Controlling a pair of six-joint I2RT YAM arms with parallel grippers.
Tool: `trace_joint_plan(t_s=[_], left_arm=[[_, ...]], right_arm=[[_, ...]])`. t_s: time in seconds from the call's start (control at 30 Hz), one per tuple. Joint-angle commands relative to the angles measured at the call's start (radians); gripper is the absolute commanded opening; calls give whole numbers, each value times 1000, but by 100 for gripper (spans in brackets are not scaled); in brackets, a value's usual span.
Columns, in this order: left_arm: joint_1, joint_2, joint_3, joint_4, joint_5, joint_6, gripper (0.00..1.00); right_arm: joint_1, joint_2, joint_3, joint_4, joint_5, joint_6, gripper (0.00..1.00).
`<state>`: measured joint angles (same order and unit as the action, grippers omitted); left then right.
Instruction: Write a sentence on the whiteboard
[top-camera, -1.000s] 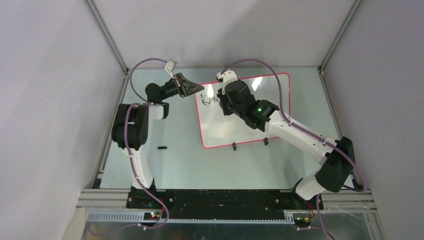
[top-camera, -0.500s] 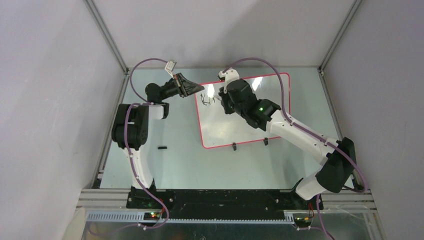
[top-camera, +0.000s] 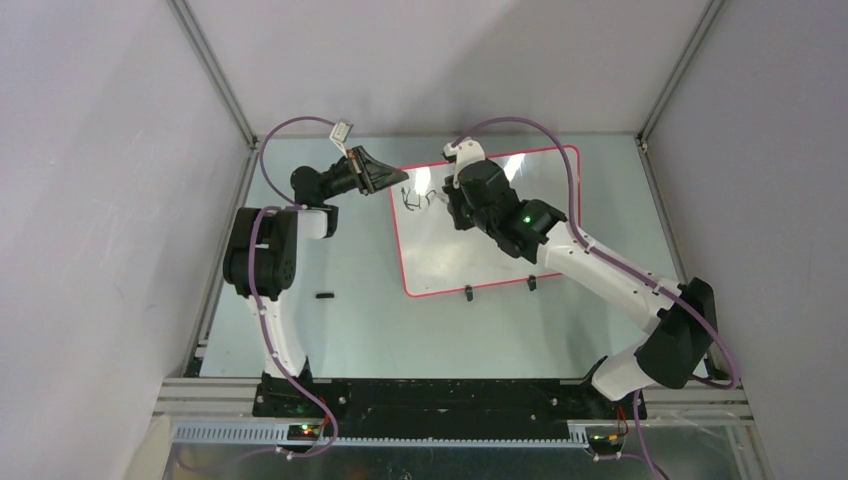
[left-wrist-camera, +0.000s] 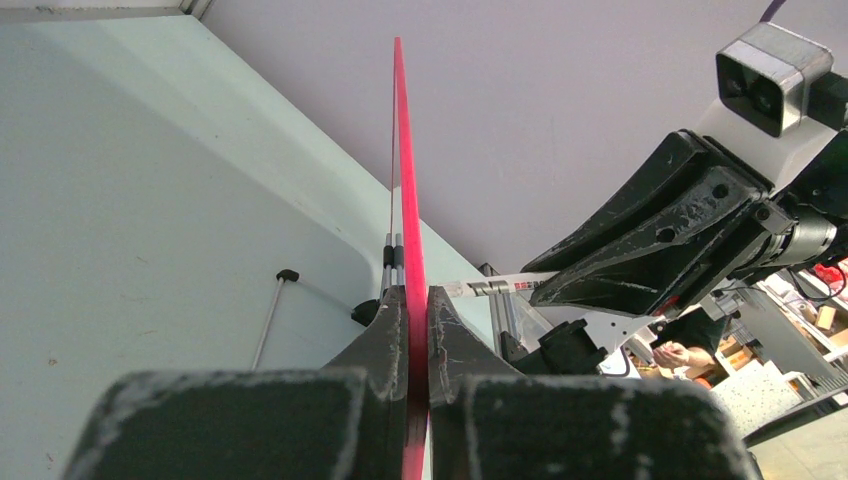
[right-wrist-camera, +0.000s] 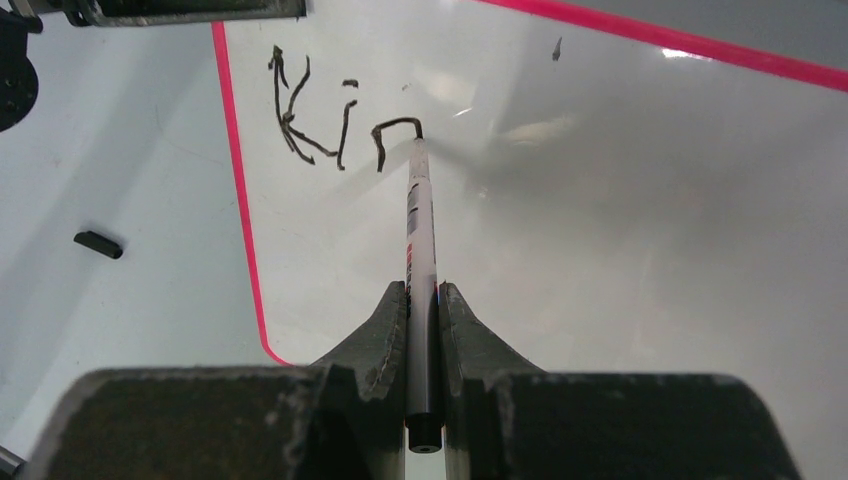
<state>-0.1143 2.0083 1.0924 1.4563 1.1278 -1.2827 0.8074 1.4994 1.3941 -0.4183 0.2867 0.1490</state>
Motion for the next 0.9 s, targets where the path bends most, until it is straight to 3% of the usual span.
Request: trace_joint_plan(t_s=[0.0,0.87], left_arm=[[-27,-55,12,76,23,3,0],[-28,-55,12,76,24,4,0]], right_arm=[[-6,-28,-26,-36,6,15,0],[0,-116,-36,32,25,-5,0]])
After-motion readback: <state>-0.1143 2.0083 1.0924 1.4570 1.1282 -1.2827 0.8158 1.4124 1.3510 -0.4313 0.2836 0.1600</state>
